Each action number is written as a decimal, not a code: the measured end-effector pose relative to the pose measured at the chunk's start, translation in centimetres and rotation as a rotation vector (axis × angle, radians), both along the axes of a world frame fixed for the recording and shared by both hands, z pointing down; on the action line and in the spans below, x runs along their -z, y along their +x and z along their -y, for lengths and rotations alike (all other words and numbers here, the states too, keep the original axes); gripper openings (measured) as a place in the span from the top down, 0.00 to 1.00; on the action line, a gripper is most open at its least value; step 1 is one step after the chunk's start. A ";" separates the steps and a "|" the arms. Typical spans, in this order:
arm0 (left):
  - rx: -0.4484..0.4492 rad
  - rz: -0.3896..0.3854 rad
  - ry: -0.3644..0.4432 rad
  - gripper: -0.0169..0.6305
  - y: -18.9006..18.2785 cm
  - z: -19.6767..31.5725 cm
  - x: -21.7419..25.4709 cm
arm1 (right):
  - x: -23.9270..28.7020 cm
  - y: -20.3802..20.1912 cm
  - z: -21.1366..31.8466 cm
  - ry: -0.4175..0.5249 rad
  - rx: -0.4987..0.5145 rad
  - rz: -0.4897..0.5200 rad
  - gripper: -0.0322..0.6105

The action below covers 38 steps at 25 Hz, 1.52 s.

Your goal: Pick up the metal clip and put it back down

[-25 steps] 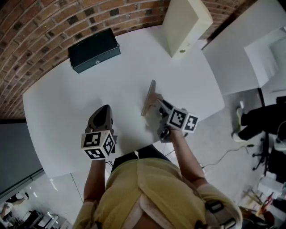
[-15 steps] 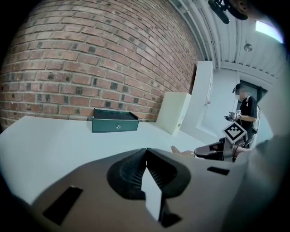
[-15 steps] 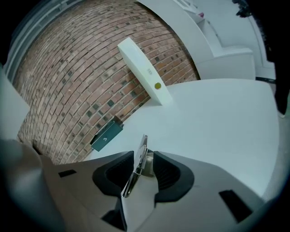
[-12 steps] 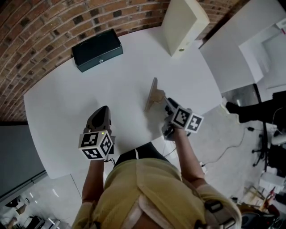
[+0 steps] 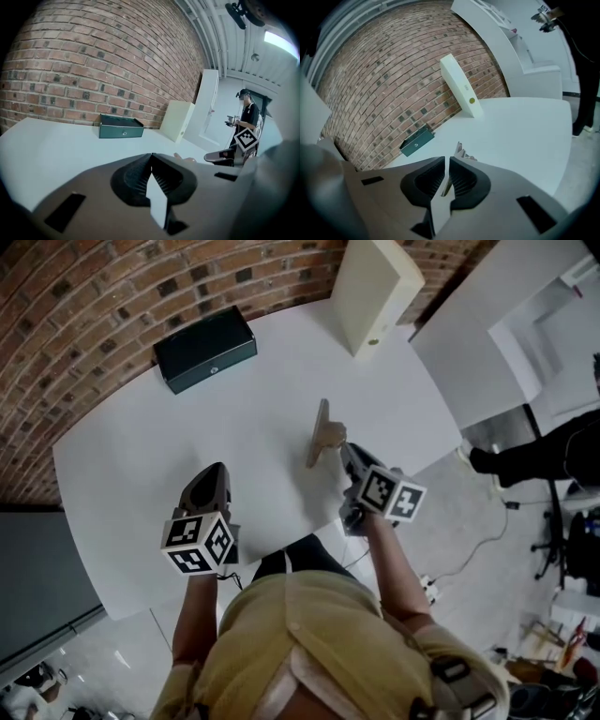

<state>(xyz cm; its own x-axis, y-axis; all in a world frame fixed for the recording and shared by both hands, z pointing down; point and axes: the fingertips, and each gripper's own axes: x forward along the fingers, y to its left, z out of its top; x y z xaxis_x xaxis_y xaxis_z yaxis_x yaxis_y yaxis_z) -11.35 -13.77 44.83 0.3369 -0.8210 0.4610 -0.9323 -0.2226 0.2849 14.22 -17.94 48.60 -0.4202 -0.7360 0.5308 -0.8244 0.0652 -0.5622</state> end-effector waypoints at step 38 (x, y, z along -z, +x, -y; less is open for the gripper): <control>0.038 -0.064 -0.012 0.97 -1.6 -2.5 -0.3 | 3.5 -1.6 -3.5 0.127 0.060 -0.250 0.95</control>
